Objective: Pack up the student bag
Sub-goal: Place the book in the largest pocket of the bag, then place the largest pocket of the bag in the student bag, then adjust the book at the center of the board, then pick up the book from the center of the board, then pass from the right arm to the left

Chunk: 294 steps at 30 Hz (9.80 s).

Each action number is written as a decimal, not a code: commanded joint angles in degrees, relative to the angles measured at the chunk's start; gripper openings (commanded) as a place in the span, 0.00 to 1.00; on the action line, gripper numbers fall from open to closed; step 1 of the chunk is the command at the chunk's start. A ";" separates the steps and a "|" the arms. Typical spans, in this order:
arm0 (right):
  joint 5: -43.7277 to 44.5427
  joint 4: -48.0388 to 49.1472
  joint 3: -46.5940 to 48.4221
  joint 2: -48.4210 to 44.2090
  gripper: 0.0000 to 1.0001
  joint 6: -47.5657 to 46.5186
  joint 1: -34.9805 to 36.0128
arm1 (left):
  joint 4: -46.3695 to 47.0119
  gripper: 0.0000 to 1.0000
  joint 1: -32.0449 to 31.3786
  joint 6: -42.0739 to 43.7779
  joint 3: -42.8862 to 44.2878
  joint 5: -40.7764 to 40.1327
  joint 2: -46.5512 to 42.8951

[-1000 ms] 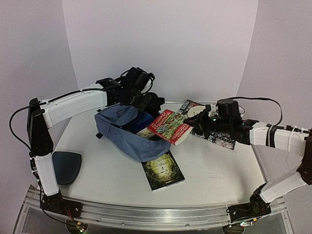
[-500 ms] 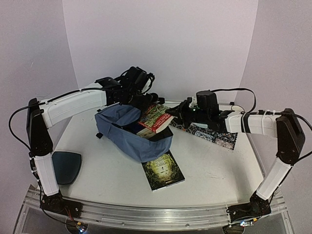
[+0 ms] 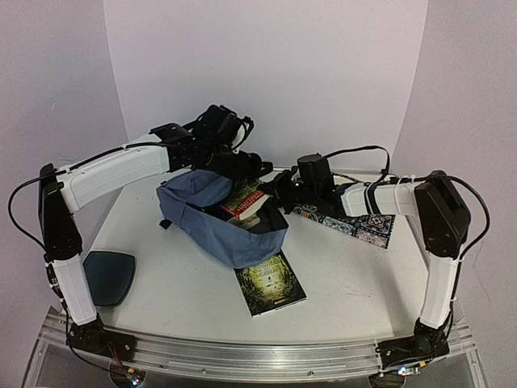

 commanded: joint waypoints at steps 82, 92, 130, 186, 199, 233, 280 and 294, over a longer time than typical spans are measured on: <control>-1.74 -33.72 -13.18 -4.57 0.56 -49.98 5.54 | 4.61 0.70 11.52 -18.24 -31.32 21.88 -27.31; -4.19 -36.20 -14.58 -4.87 0.41 -49.27 11.62 | 4.77 0.69 -1.65 -33.16 -49.44 19.75 -31.41; -3.05 -33.10 -16.61 -6.51 0.48 -29.07 16.18 | 15.25 0.56 -14.64 -34.57 -47.69 32.28 -5.15; -16.19 -19.78 -23.46 -16.15 0.02 -20.26 14.37 | 17.55 0.56 -12.52 -40.70 -48.24 29.28 -12.45; -24.28 -16.85 -25.99 -21.65 0.00 -20.62 10.13 | 18.14 0.66 -9.43 -42.30 -50.83 24.40 -22.99; -24.96 -16.18 -27.29 -12.64 0.21 -24.23 8.18 | 24.47 0.63 -6.74 -36.34 -50.82 39.48 -6.58; -36.05 -23.99 -12.15 -33.83 0.00 -26.33 3.15 | 31.71 0.77 4.30 -36.56 -49.13 42.40 -28.07; -35.73 -22.46 -4.04 -29.46 0.00 -28.69 3.15 | 45.68 0.77 5.82 -45.07 -52.72 48.99 -28.98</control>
